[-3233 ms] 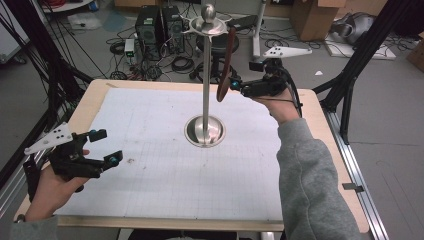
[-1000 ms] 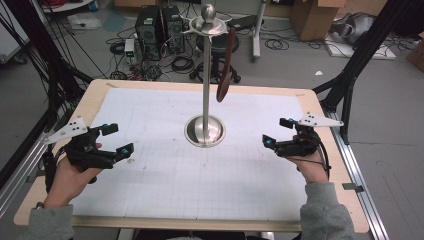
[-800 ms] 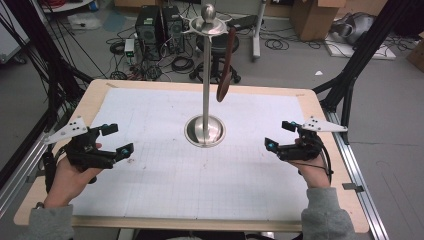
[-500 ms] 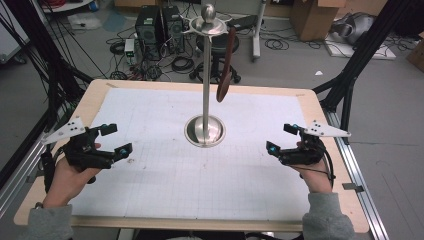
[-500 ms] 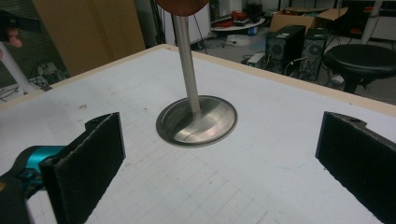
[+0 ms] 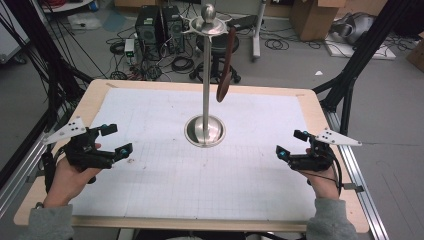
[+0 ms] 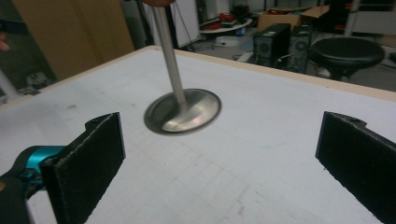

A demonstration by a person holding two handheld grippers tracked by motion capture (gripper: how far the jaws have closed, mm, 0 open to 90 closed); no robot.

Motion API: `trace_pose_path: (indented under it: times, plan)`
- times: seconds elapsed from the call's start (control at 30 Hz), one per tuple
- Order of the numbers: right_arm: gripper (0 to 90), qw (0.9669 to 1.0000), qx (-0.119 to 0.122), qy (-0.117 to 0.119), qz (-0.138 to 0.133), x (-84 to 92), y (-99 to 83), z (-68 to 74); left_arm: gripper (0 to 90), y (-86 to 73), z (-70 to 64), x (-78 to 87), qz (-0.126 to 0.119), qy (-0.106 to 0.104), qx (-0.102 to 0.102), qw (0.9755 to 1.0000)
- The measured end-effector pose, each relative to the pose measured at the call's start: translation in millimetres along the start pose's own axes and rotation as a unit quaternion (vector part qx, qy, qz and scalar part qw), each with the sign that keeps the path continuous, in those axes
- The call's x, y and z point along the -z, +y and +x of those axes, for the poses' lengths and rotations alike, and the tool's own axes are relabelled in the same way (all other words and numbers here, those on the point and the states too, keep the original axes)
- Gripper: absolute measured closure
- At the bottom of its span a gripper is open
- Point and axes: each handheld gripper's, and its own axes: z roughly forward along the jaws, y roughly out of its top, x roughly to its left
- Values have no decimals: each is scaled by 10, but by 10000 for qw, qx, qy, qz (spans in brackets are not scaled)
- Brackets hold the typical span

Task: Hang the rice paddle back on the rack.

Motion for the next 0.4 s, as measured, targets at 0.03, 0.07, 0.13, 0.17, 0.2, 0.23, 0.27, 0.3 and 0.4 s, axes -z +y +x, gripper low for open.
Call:
trace_pose_path:
  times: [0.03,0.07,0.13,0.17,0.2,0.23,0.27,0.3,0.4]
  plan:
    - [1,10000,0,0,0,0,0,0,18,-1,1,1,10,15,-6,10000]
    - [1,10000,-50,-61,14,17,-39,-16,18,-3,5,0,9,29,-16,10000]
    - [1,10000,-73,-66,-2,31,-64,-31,18,-5,13,-3,19,35,-23,10000]
    - [1,10000,-73,-66,-2,31,-64,-31,18,-5,13,-3,19,35,-23,10000]
    - [1,10000,-78,-40,-16,41,-75,-42,18,-10,16,-6,23,54,-24,10000]
    - [1,10000,-84,-22,-21,38,-75,-39,18,-10,16,-6,23,54,-24,10000]
    - [1,10000,-88,10,-2,34,-75,-33,18,-12,17,-9,15,75,-30,10000]
    - [1,10000,-88,10,-2,34,-75,-33,18,-12,17,-9,15,75,-30,10000]
    - [1,9998,-64,170,12,-9,-70,-14,18,-9,22,-19,30,87,-63,9999]
